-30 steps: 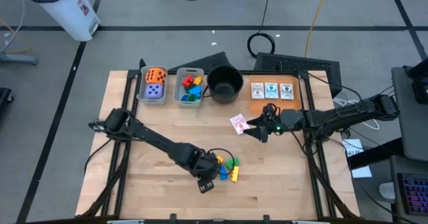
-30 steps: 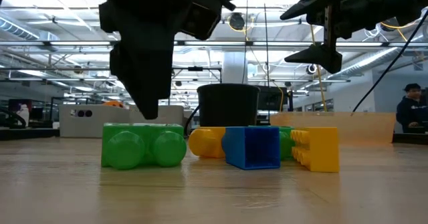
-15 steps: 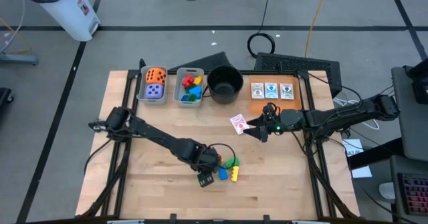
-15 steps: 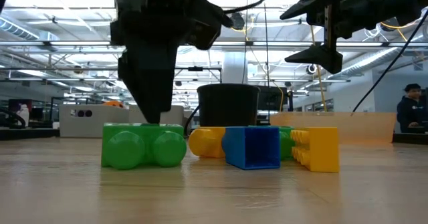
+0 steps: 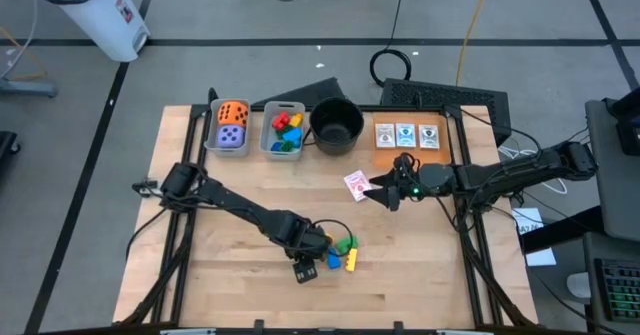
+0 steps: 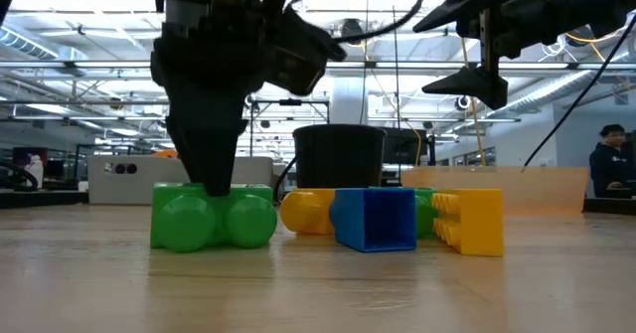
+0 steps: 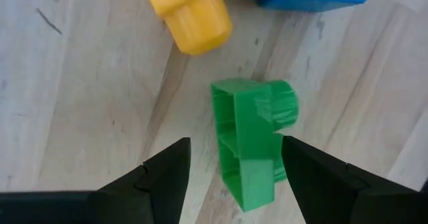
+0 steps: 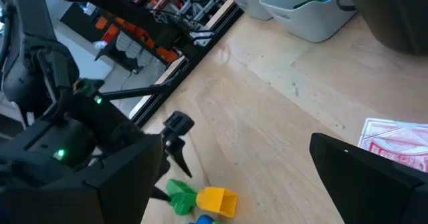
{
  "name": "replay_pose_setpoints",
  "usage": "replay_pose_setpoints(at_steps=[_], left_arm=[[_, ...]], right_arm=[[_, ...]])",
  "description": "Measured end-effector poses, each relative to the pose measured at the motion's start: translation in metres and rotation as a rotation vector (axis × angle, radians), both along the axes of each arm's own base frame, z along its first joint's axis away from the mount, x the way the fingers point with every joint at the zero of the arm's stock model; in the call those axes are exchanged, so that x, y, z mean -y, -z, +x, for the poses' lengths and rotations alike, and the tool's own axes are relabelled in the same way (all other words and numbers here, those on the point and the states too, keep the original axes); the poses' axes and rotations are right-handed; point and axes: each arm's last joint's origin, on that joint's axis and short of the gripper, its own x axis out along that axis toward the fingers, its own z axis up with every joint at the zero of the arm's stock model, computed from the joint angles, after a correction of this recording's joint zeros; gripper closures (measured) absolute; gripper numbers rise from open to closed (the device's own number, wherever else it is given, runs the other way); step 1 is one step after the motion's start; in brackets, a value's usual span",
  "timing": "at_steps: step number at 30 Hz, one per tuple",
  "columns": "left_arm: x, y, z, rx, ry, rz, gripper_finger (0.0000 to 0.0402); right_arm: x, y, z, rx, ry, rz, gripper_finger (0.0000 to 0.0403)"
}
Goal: Pick & Place Toys
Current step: Put the green game piece into the right gray bin
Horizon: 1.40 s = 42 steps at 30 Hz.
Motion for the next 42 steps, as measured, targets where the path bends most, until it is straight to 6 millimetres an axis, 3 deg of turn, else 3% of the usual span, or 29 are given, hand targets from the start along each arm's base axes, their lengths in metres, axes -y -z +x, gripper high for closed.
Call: replay_pose_setpoints(at_steps=[4, 13, 17, 36, 42], left_arm=[[-0.007, 0.002, 0.001, -0.021, 0.000, 0.003, 0.0176], [-0.017, 0.002, 0.003, -0.026, 0.017, 0.007, 0.0298], [-0.020, 0.001, 0.003, -0.028, 0.035, 0.001, 0.0328], [-0.052, -0.003, -0.002, -0.128, 0.044, 0.042, 0.0329], [-0.072, -0.037, -0.013, -0.082, 0.027, 0.120, 0.0330]], right_arm=[[0.000, 0.000, 0.000, 0.001, 0.005, 0.005, 0.0028], [0.000, 0.000, 0.000, 0.002, 0.006, 0.009, 0.0028], [0.000, 0.000, 0.000, 0.005, 0.006, 0.009, 0.0028], [0.000, 0.000, 0.000, 0.007, 0.012, 0.031, 0.0028], [0.000, -0.002, 0.000, 0.022, 0.012, 0.036, 0.0028]])
